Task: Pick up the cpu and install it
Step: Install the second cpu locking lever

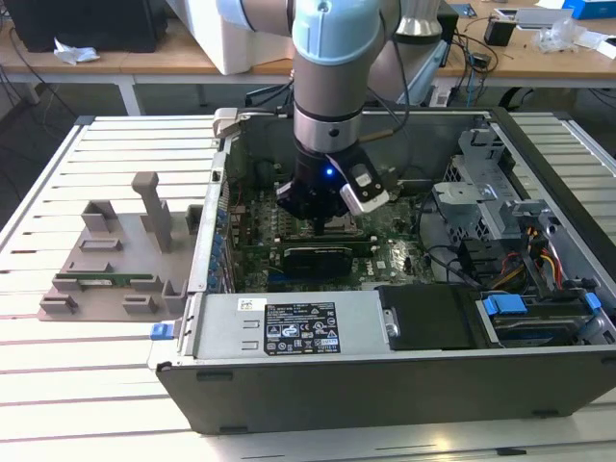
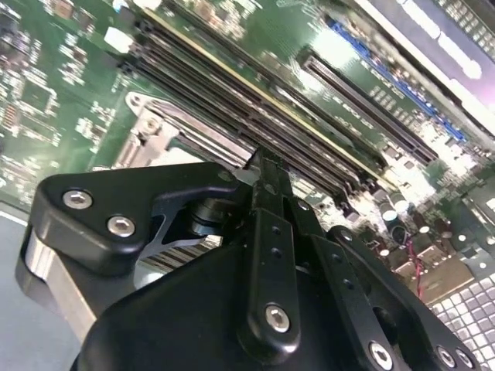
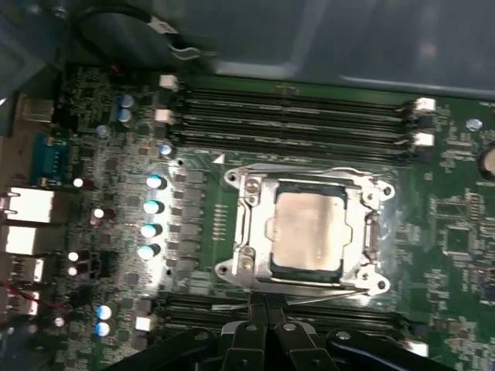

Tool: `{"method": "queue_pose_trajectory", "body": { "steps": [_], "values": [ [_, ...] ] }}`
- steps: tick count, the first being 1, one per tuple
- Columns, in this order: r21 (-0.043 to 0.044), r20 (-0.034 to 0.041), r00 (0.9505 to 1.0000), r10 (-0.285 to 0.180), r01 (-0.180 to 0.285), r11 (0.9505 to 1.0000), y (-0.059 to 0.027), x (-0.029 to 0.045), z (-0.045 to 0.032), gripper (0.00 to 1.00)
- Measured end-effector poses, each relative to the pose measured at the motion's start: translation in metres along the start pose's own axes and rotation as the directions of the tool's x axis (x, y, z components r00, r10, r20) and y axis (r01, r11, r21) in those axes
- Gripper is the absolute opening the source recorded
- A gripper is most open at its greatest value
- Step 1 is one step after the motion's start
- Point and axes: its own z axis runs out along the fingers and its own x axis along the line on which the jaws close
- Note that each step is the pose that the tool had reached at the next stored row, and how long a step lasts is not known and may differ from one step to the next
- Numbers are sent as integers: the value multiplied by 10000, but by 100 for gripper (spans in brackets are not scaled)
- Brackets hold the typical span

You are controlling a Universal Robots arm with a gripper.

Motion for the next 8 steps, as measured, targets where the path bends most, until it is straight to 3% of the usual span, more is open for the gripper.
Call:
{"method": "queue_pose_trajectory", "body": {
  "steps": [8],
  "values": [
    [-83,-15,9997,-227,227,9997,-3,164,72,11]
  ]
}}
